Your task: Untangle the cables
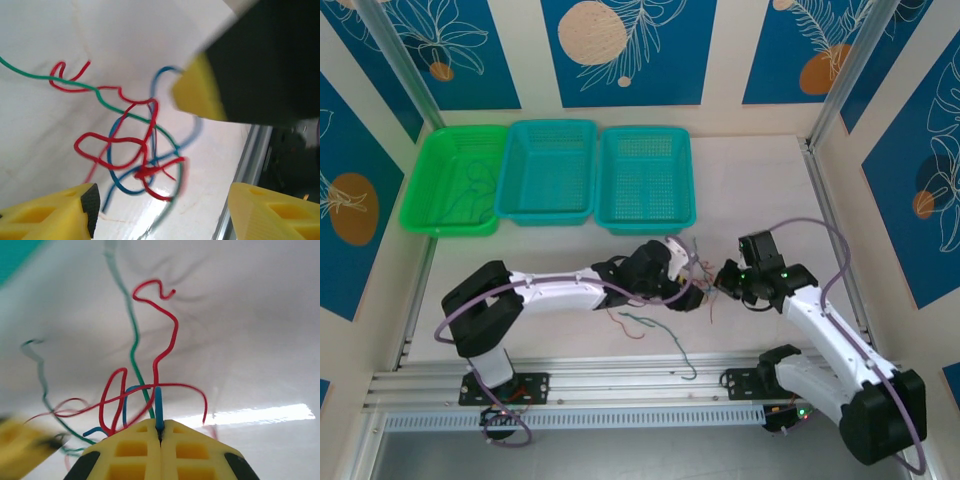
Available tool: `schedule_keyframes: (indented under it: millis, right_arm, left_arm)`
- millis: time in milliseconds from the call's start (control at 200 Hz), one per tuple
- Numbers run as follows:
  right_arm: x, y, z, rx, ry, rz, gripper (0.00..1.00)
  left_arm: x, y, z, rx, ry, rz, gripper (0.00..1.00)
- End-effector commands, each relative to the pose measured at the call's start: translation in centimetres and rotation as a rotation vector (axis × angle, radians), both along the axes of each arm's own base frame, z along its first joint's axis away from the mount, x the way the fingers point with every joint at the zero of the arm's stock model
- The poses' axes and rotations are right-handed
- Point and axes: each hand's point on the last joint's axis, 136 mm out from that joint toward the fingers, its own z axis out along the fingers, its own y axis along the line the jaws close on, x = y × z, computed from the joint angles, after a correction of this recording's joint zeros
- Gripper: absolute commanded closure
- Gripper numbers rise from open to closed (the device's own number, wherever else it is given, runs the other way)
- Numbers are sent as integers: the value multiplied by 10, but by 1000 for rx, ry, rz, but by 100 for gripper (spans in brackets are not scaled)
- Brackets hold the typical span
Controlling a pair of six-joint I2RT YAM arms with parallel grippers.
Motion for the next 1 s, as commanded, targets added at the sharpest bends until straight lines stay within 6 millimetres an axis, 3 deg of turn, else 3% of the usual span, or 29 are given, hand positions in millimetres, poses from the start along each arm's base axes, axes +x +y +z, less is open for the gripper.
schedule_keyframes:
  millis: [0, 70, 195, 330, 495, 580, 650, 780, 995]
  right_arm:
    - [-5, 16, 21, -80, -86, 185, 100]
    - [-6, 27, 30, -90, -120, 251, 100]
    - [-2, 43, 44, -29, -149, 271, 100]
    - [1, 59, 63, 66, -192, 288, 100]
    - [6, 20, 69, -66, -182, 126, 100]
    - [7, -1, 75, -87, -194, 48, 100]
    - [8, -6, 83, -47, -213, 28, 100]
    - [13, -6, 99, 11, -251, 19, 100]
    - [22, -19, 126, 17, -281, -52, 100]
  left_arm:
    - [25, 5, 41, -272, 180, 143, 31]
    - [29, 6, 49, -315, 201, 139, 30]
    - [17, 1, 52, -291, 180, 35, 29]
    - [23, 15, 21, -190, 200, 122, 34]
    - [35, 54, -34, -11, 225, 311, 47]
    - [36, 68, -48, -11, 248, 358, 48]
    - [36, 70, -45, -50, 246, 352, 48]
    - [39, 69, -22, -75, 171, 318, 47]
    - [49, 92, -10, -56, 118, 376, 45]
